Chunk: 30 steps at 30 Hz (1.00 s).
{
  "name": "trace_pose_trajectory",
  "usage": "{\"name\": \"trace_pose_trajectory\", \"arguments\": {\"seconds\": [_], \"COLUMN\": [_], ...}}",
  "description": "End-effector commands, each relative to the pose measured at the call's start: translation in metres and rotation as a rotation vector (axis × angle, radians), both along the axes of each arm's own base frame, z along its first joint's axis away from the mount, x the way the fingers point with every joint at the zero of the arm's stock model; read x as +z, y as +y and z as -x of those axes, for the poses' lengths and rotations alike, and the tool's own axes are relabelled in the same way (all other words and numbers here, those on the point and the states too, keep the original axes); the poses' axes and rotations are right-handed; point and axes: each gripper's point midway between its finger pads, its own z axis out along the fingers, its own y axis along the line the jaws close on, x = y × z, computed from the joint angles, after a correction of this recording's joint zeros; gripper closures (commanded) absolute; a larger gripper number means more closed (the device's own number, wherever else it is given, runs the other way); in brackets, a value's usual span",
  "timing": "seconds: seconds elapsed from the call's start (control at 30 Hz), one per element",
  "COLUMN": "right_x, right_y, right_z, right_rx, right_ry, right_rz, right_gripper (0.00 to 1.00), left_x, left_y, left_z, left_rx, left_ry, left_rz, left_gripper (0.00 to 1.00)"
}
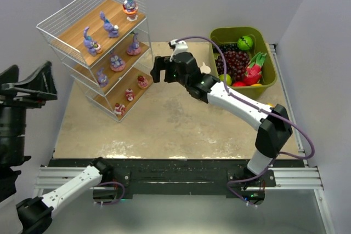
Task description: Place and organize the plastic toys onto the shelf
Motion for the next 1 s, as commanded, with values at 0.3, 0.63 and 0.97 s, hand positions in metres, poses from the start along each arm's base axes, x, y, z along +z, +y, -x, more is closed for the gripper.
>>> {"name": "trace_pose_trajectory", "arguments": {"seconds": [0.3, 0.63, 0.97], "right_x": [0.067, 0.138, 0.2], "right_y": [-0.112, -0.211, -0.227], "right_z": [0.057, 0.1, 0.122], "right_rx": [-0.211, -0.405, -0.368], "right_ry": [-0.015, -0.182, -0.301], "right_rz": [0.055, 0.037, -0.072], "right_gripper": [0.01, 0.01, 0.01], "left_x": [0.027, 0.025, 0.018], "left_y": [0.043, 0.04, 0.028], "left_z": [0.035, 0.038, 0.025], "left_rx": [0.113, 0.082, 0.064], "left_ry": [-0.076, -0.07, -0.04], "left_rz": [0.027, 0.028, -0.009], "left_gripper": [0.0, 0.0, 0.0]}}
